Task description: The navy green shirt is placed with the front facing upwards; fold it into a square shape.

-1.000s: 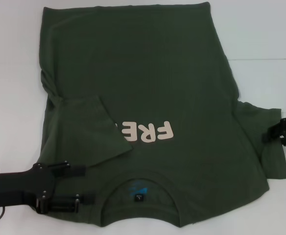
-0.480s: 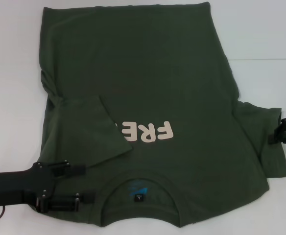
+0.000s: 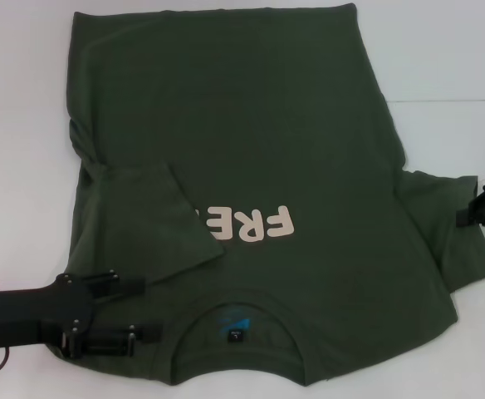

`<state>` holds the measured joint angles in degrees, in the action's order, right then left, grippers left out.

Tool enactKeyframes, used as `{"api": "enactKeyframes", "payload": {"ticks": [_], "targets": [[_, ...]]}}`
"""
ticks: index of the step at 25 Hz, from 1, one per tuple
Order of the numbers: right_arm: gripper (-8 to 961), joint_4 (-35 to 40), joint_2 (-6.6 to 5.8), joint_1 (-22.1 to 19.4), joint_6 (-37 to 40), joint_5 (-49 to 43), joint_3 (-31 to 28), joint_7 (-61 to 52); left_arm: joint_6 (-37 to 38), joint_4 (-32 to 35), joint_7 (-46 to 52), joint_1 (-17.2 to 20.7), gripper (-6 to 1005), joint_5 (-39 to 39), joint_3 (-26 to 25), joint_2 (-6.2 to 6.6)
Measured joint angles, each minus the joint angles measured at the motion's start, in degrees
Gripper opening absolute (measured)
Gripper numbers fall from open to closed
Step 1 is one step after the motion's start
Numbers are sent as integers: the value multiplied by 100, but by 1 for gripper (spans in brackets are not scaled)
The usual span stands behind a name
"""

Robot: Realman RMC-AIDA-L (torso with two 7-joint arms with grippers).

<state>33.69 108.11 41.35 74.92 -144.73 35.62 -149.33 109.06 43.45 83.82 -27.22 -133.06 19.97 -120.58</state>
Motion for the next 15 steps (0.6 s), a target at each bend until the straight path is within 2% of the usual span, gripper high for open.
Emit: {"api": "enactKeyframes", "payload": {"ticks": [6,11,15], "targets": [[36,334,-75,-161,204,386,-73,82,7,-33,110,-58,918,8,-3,15],[35,391,-188,-254,272,699,-174,192,12,-54,148,-137,918,16,-2,23],[35,402,-201,-235,324,792,-178,235,2,-56,185,-206,918,18,-3,25]]}}
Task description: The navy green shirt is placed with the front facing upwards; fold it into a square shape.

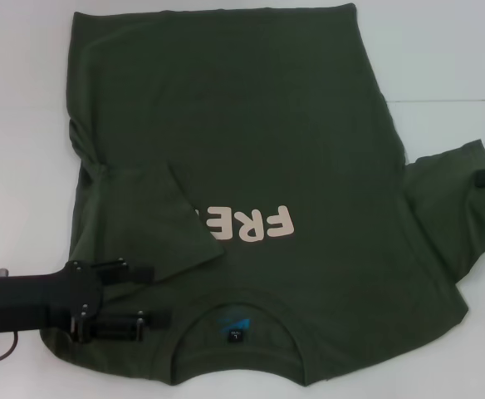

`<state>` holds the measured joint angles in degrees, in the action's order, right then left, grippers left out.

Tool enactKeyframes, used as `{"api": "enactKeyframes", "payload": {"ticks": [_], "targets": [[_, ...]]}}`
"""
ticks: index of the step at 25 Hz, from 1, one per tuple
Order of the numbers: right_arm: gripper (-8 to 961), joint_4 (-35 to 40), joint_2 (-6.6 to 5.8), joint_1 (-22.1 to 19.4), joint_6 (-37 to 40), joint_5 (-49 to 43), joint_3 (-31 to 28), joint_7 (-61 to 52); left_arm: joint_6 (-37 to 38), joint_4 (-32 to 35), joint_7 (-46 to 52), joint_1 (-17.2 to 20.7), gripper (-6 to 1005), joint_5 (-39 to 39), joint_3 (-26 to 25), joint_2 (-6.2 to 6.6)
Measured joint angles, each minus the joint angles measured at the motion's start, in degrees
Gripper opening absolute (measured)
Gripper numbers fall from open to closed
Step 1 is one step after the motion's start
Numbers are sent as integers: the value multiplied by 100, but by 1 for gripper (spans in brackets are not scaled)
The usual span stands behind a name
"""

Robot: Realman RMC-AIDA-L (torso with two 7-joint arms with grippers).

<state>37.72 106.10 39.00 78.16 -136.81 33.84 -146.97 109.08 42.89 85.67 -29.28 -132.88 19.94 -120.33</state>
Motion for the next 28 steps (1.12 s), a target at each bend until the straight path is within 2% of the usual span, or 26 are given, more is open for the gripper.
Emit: {"api": "enactKeyframes", "payload": {"ticks": [14,28], "targets": [[38,85,-100,373,147,234,-51,38,-1,-1,153,-62,917,0,-9,45],[42,-274,227,1240,-209,216,1042,-28,-1,0,169,-52,917,-1,-8,42]]}}
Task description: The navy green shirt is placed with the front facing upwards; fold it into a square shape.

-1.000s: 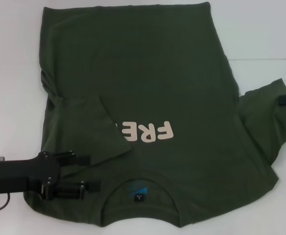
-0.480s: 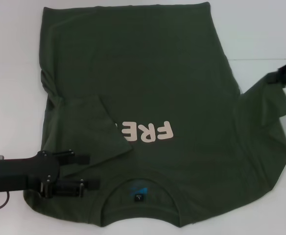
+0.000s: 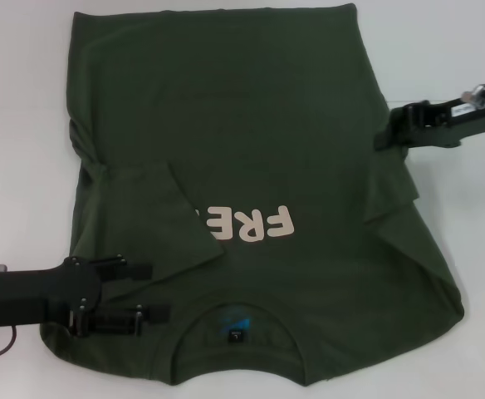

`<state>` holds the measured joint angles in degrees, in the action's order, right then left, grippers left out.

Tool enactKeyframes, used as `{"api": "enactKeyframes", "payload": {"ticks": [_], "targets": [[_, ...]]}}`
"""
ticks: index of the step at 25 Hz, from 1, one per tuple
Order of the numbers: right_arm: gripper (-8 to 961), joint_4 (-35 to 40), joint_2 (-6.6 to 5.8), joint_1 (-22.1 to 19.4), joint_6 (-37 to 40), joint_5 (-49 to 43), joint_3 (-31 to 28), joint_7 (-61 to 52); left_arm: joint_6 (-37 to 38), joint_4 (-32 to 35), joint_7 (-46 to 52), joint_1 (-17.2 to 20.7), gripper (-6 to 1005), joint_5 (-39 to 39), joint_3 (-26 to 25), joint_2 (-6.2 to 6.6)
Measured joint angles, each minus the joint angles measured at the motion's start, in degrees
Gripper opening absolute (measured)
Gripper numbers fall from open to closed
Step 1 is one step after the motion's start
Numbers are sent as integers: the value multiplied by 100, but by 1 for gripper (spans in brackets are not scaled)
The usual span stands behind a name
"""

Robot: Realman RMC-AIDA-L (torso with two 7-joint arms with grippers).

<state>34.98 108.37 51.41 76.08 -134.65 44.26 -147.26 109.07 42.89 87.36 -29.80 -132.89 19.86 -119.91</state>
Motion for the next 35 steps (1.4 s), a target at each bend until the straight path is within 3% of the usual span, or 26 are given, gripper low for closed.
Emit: {"api": "enactKeyframes", "payload": {"ticks": [12,20,26,29,35], "targets": [[45,-223,251,163,-580,1,613,-20,6,-6,16,-7,917,0,12,-28],[47,-233,271,141,-641,1,597,-18,16,-9,66,-5,917,0,16,-41],[177,-233,274,106,-733,42,507,-15,27,-9,74,-12,917,0,9,-41],[419,-209,280,71,-727,45,392,20,27,-9,121,-11,917,1,3,-41],[550,-99,190,-222,-354,178,-180,222,38,-9,456,-19,917,134,-7,-25]]}}
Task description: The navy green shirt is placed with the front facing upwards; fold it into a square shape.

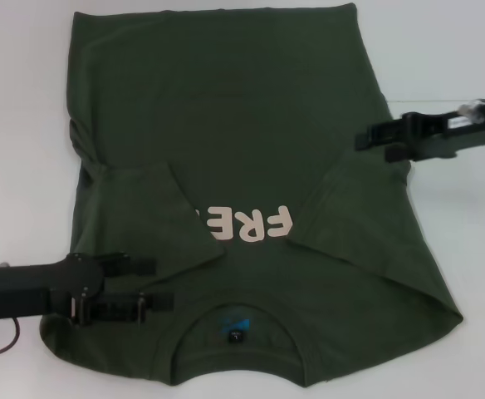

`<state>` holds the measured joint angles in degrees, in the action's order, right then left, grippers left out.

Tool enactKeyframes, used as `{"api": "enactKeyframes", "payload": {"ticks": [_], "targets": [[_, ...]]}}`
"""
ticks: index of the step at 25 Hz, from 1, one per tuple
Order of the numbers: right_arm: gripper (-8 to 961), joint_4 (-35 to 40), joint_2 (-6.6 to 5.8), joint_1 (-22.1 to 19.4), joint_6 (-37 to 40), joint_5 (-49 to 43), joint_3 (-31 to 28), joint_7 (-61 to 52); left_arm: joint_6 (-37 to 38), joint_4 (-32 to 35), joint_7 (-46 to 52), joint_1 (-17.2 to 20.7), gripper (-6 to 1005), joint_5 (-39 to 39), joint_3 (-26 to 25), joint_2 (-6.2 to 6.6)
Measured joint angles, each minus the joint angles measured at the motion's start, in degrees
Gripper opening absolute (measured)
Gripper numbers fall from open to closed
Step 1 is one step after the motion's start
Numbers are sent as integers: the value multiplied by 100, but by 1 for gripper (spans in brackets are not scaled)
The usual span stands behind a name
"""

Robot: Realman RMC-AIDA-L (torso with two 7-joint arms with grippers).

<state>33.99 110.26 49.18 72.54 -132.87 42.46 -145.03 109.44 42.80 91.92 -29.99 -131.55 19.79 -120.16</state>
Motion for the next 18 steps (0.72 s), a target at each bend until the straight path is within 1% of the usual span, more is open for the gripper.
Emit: {"api": "enactKeyframes", "payload": {"ticks": [3,6,8,10,12,14,16,18], "targets": [[616,200,-67,-383,626,417,-372,294,40,0,367,-1,917,98,-33,52],[695,495,-113,-898,1251,917,-638,561,79,63,970,-5,917,129,-174,157],[765,637,-138,-1247,1573,1205,-771,714,81,137,1423,-7,917,106,-267,243],[835,685,-170,-1572,1803,1417,-910,875,33,264,2047,-2,917,-33,-340,374],[835,681,-188,-1822,1910,1557,-1009,1015,-22,396,2783,-2,917,-314,-423,509],[835,671,-192,-1980,1947,1599,-1054,1137,-10,515,3328,-30,917,-633,-535,597],[835,654,-192,-2073,1960,1607,-1102,1272,40,636,3610,-60,917,-942,-566,640],[834,634,-192,-2114,1962,1612,-1172,1401,87,724,3666,-74,917,-1181,-469,638]]}}
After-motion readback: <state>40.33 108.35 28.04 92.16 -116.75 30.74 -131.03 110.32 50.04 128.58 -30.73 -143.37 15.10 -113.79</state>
